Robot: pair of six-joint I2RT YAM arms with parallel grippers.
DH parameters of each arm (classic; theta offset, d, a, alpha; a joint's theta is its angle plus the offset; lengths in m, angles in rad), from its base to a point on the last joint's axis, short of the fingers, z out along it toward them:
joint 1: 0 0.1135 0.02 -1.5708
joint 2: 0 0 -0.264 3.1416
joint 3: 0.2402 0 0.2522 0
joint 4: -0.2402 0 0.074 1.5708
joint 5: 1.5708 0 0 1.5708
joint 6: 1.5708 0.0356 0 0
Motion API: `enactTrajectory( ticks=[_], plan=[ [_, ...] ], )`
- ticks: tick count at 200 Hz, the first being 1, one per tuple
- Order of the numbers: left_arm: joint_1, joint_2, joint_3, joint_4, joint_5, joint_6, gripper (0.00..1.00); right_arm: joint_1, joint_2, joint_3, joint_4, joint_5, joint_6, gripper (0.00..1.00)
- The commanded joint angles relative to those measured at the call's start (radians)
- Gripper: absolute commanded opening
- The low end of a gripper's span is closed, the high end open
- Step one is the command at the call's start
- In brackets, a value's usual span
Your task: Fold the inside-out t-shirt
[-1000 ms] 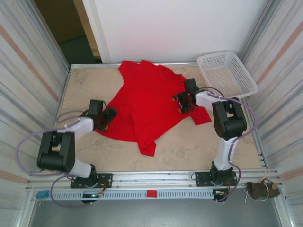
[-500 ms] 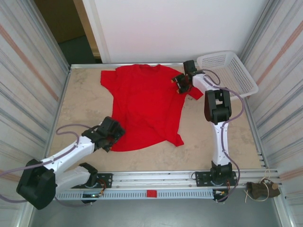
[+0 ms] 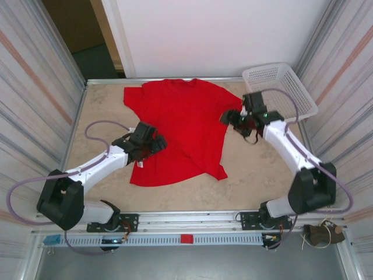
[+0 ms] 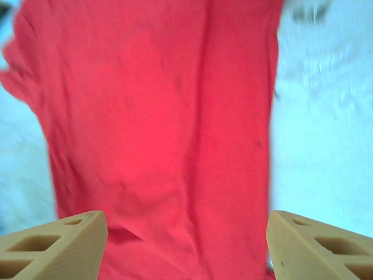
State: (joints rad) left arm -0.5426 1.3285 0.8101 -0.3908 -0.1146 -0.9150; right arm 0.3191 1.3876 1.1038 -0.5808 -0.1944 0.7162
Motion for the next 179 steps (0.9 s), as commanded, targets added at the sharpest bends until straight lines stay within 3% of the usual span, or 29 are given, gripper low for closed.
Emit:
enactTrajectory(
  ticks=[1, 46, 118, 133, 166, 179],
  plan=[
    [0.001, -0.046, -0.054, -0.020, 0.019, 0.042, 0.91, 0.143, -0.061, -0.165, -0.030, 0.138, -0.077, 0.71],
    [0.000, -0.140, -0.124, -0.069, 0.084, 0.074, 0.92, 0.437, -0.120, -0.327, -0.010, 0.398, -0.024, 0.71],
    [-0.002, -0.111, -0.227, 0.015, 0.109, 0.039, 0.92, 0.609, 0.057, -0.338, 0.077, 0.473, 0.009, 0.64],
    [-0.001, -0.085, -0.227, 0.024, 0.101, 0.040, 0.92, 0.610, 0.091, -0.327, 0.074, 0.480, 0.009, 0.51],
    [-0.002, -0.074, -0.246, 0.015, 0.078, 0.026, 0.91, 0.607, 0.054, -0.308, 0.016, 0.496, 0.001, 0.00],
    [-0.001, -0.087, -0.263, 0.005, 0.062, 0.013, 0.91, 0.589, 0.001, -0.302, -0.001, 0.455, -0.014, 0.00]
  ],
)
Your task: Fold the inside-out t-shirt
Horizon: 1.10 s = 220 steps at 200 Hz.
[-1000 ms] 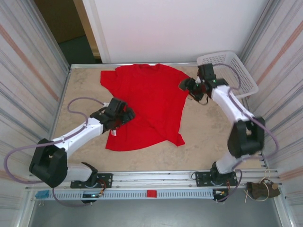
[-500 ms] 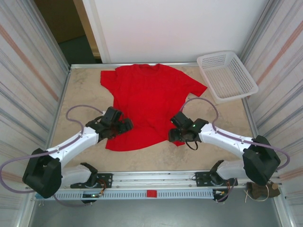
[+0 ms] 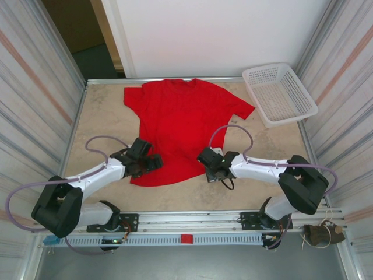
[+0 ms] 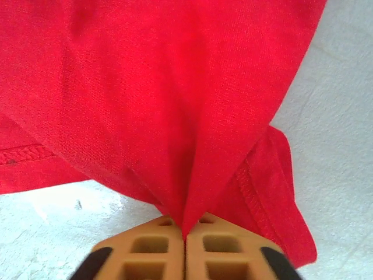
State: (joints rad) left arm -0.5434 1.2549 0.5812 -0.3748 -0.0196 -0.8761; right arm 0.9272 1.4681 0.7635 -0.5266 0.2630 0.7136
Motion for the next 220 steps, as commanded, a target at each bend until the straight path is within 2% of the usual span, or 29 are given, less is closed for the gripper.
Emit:
enactTrajectory(
  ticks=[1, 33, 60, 82, 102, 106, 113, 116, 121, 128, 155, 187, 220],
  plan=[
    [0.000, -0.015, -0.035, -0.011, -0.034, -0.027, 0.91, -0.021, -0.085, 0.038, -0.057, -0.007, -0.012, 0.00],
    [-0.001, -0.062, -0.060, -0.058, -0.056, -0.058, 0.91, -0.157, -0.300, 0.030, -0.053, -0.270, -0.018, 0.00],
    [-0.001, -0.111, -0.061, -0.106, -0.084, -0.064, 0.91, -0.362, -0.460, -0.011, -0.061, -0.478, 0.012, 0.00],
    [-0.001, -0.146, -0.043, -0.141, -0.091, -0.042, 0.91, -0.542, -0.518, -0.064, -0.066, -0.627, 0.019, 0.00],
    [-0.005, -0.166, -0.009, -0.176, -0.095, -0.009, 0.91, -0.643, -0.500, -0.090, -0.122, -0.609, 0.018, 0.01],
    [-0.006, -0.171, -0.002, -0.184, -0.096, -0.003, 0.91, -0.658, -0.495, -0.095, -0.134, -0.587, 0.018, 0.12],
    [-0.013, -0.176, 0.012, -0.198, -0.100, 0.006, 0.91, -0.675, -0.488, -0.100, -0.165, -0.531, 0.025, 0.39],
    [-0.015, -0.179, 0.017, -0.203, -0.100, 0.011, 0.91, -0.681, -0.487, -0.101, -0.176, -0.506, 0.028, 0.48],
    [-0.021, -0.182, 0.028, -0.213, -0.104, 0.021, 0.91, -0.685, -0.487, -0.098, -0.196, -0.470, 0.032, 0.57],
    [-0.033, -0.187, 0.044, -0.228, -0.110, 0.034, 0.90, -0.681, -0.498, -0.093, -0.211, -0.432, 0.034, 0.62],
    [-0.119, -0.180, 0.106, -0.252, -0.161, 0.113, 0.90, -0.645, -0.577, -0.088, -0.205, -0.415, 0.032, 0.64],
    [-0.278, -0.116, 0.151, -0.159, -0.177, 0.269, 0.88, -0.590, -0.595, -0.109, -0.205, -0.393, 0.043, 0.64],
    [-0.441, 0.025, 0.221, -0.094, -0.174, 0.446, 0.75, -0.570, -0.600, -0.154, -0.141, -0.408, 0.073, 0.67]
  ],
)
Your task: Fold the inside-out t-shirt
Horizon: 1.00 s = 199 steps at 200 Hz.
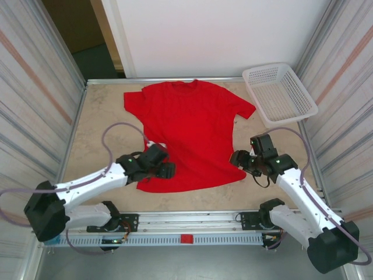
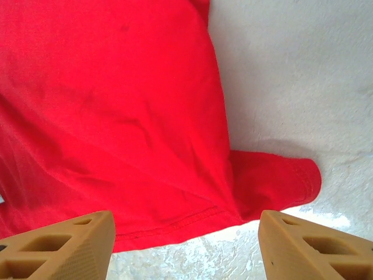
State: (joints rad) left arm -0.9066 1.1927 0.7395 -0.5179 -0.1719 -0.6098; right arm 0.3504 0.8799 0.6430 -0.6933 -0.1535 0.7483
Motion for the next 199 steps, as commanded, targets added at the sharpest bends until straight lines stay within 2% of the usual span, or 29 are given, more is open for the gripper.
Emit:
enactTrajectory(
  ticks=[1, 19, 34, 60, 65, 100, 145, 199],
  plan=[
    [-0.081, 0.092, 0.066, 0.049, -0.021, 0.184, 0.75, 0.008, -0.012, -0.034, 0.027, 0.008, 0.039, 0.67],
    [-0.141, 0.191, 0.114, 0.069, 0.000, 0.239, 0.65, 0.006, -0.010, -0.035, 0.031, 0.003, 0.042, 0.72],
    [-0.184, 0.259, 0.150, 0.090, 0.014, 0.258, 0.58, -0.001, -0.010, -0.023, 0.017, 0.011, 0.039, 0.82],
    [-0.237, 0.346, 0.182, 0.132, 0.035, 0.243, 0.52, -0.037, -0.007, -0.004, 0.022, -0.014, 0.023, 0.94],
    [-0.247, 0.356, 0.185, 0.140, 0.037, 0.238, 0.52, -0.047, -0.002, 0.001, 0.027, -0.023, 0.022, 1.00],
    [-0.288, 0.430, 0.196, 0.166, 0.053, 0.205, 0.52, -0.087, 0.014, -0.001, 0.056, -0.031, 0.037, 0.99],
    [-0.291, 0.451, 0.172, 0.200, 0.064, 0.170, 0.44, -0.114, -0.032, 0.001, 0.034, 0.011, 0.057, 0.99],
    [-0.291, 0.456, 0.123, 0.238, 0.067, 0.121, 0.44, -0.151, -0.049, -0.005, 0.015, -0.049, 0.047, 0.99]
  ],
)
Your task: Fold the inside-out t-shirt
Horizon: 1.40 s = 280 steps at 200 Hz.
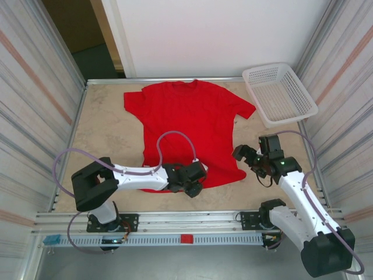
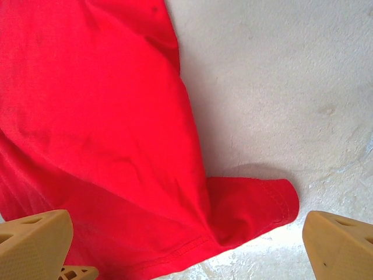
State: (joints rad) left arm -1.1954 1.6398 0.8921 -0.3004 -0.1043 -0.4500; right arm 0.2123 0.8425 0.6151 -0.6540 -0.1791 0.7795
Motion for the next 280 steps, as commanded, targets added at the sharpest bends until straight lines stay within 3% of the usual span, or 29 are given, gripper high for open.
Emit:
enactTrajectory(
  ticks=[1, 37, 65, 76, 100, 175, 210, 280],
  plan=[
    [-0.003, 0.008, -0.030, 0.021, -0.002, -0.039, 0.44, -0.013, -0.011, 0.023, -0.024, -0.025, 0.015, 0.99],
    [-0.003, 0.018, -0.052, 0.024, -0.021, -0.048, 0.42, -0.017, -0.018, 0.024, -0.018, -0.061, 0.009, 0.99],
    [-0.003, 0.029, -0.071, 0.039, -0.029, -0.054, 0.32, -0.017, -0.026, 0.025, -0.019, -0.072, 0.012, 0.99],
    [-0.003, 0.034, -0.075, 0.043, -0.031, -0.056, 0.26, -0.018, -0.032, 0.025, -0.021, -0.078, 0.012, 0.99],
    [-0.003, 0.037, -0.071, 0.036, -0.038, -0.058, 0.00, -0.017, -0.041, 0.026, -0.027, -0.096, 0.010, 0.99],
    [0.004, -0.140, 0.122, -0.223, -0.009, -0.009, 0.00, 0.015, -0.105, -0.036, 0.009, -0.210, 0.077, 0.99],
    [0.007, -0.174, 0.145, -0.247, -0.008, -0.014, 0.00, 0.151, -0.147, -0.124, 0.138, -0.183, 0.282, 0.99],
    [0.010, -0.241, 0.095, -0.182, -0.061, -0.117, 0.00, 0.599, -0.170, -0.237, 0.344, 0.175, 0.817, 0.99]
  ],
)
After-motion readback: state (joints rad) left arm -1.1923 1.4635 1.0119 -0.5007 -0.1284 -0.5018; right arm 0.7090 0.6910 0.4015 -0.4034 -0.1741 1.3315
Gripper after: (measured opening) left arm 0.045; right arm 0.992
